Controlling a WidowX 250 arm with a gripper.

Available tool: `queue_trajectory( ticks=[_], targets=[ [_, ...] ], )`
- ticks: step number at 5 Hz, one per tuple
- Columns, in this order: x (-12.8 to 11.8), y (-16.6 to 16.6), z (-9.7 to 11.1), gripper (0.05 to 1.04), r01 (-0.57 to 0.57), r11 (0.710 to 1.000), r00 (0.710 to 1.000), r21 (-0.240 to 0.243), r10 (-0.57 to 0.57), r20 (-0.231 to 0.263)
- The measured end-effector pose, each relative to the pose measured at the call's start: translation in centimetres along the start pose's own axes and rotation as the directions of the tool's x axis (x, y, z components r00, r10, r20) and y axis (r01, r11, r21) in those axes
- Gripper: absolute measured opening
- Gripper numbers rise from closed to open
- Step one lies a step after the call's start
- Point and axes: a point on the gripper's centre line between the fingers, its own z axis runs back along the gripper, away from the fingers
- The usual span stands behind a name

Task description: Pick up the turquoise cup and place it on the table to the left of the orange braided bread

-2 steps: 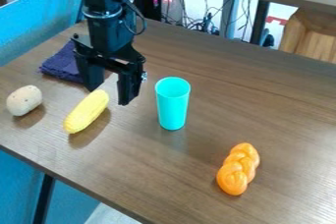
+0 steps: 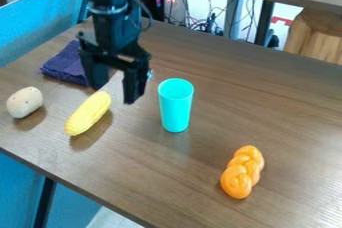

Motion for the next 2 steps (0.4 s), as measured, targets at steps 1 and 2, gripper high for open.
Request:
queue_trajectory(
  ticks=[1,2],
  targets=[
    [1.8,-0.1,2.4,1.004,-0.014,1.0,0.999,-0.015,0.014,0.034],
    [3.4,0.2,2.8,1.004,-0.033,0.999,0.999,-0.008,0.034,0.024]
  ],
)
